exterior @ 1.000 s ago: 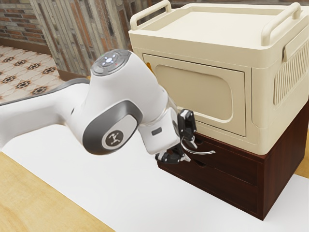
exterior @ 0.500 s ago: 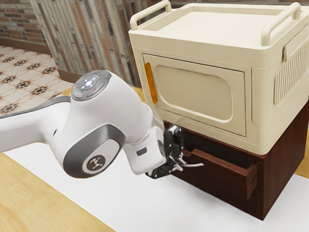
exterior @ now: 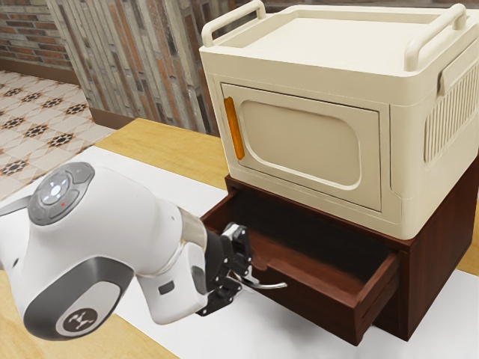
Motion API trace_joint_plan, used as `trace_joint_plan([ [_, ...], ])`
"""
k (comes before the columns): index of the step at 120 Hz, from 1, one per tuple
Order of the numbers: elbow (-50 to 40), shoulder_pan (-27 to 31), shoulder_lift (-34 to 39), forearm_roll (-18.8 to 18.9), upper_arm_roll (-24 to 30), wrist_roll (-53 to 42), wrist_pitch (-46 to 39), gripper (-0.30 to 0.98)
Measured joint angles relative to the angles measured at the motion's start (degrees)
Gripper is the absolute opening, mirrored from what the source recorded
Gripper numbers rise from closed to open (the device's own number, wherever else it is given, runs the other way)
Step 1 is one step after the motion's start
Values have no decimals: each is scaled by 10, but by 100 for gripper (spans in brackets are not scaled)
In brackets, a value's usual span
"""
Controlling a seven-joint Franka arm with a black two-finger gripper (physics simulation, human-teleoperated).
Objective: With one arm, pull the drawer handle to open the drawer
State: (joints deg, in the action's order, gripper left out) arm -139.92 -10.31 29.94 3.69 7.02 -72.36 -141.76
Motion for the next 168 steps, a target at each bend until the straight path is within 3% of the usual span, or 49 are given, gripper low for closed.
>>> trace_joint_plan([
  [42,-49,5,60,-6,9,8,-1,6],
  [168,-119,-6,146,-21,39,42,8,6],
])
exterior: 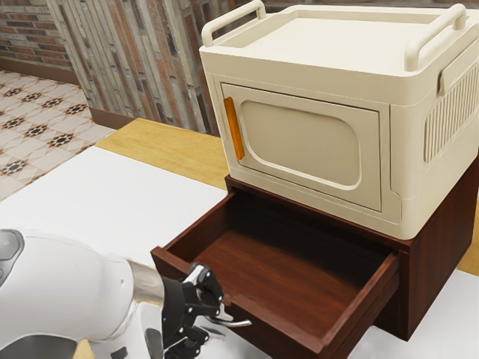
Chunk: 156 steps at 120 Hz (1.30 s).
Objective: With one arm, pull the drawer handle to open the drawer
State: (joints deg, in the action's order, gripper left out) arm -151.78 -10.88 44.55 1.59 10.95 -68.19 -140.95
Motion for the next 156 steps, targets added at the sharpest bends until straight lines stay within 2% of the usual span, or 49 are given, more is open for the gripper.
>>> trace_joint_plan([
  [23,-2,1,4,-2,1,5,6,7],
  [56,11,3,6,-11,0,9,29,16],
  [74,39,4,6,-12,0,10,56,17],
  [96,125,10,-4,-12,-7,12,137,20],
  [114,294,7,-105,-13,-68,13,279,26],
  [125,403,-26,-192,-12,-136,13,376,35],
  [137,498,-53,-271,-12,-184,13,460,48],
  [156,603,-53,-367,-12,-206,15,543,59],
])
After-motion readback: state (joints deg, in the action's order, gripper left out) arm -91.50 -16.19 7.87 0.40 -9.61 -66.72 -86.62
